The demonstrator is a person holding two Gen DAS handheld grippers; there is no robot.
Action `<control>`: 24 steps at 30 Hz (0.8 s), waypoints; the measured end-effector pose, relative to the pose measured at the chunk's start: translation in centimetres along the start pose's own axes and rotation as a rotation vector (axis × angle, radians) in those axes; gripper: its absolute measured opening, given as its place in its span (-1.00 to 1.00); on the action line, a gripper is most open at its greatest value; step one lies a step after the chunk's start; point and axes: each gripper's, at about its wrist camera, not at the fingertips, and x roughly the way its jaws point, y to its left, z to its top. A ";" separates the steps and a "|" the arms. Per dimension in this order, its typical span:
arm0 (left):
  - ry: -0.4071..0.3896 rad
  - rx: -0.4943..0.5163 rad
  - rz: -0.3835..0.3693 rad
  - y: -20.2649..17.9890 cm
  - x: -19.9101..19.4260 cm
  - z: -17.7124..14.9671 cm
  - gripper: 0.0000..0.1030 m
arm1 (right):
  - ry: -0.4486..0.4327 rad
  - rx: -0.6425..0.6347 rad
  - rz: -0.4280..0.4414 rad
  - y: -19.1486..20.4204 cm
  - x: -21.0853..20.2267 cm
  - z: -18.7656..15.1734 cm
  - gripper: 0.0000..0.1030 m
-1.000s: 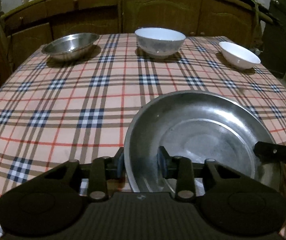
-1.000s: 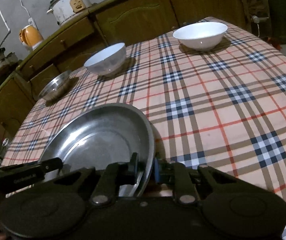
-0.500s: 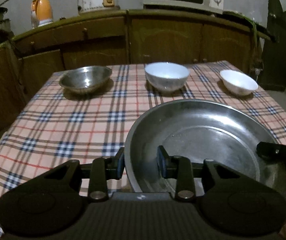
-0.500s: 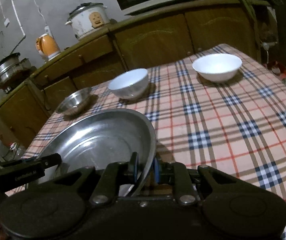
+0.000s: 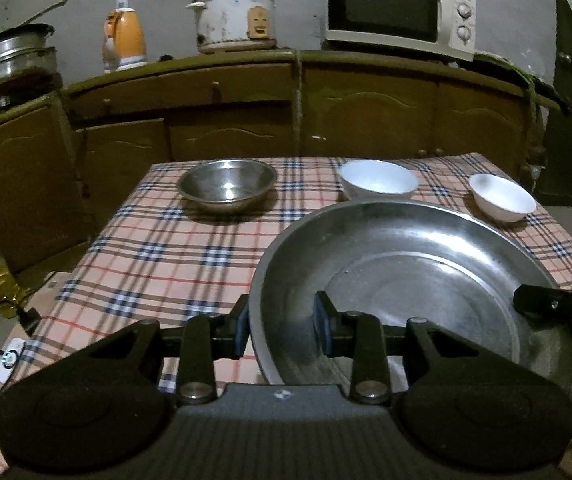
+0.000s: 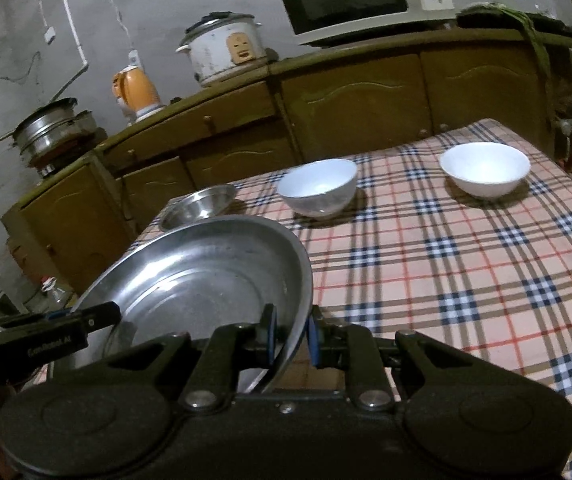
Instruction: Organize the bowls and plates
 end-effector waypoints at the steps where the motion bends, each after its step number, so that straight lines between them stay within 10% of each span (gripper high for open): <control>1: -0.001 -0.005 0.004 0.3 -0.1 0.0 -0.36 | 0.002 -0.004 0.004 0.4 0.1 0.0 -0.58; 24: 0.008 -0.087 0.078 8.3 0.9 -0.9 -0.36 | 0.046 -0.104 0.047 8.6 5.0 -1.1 -0.57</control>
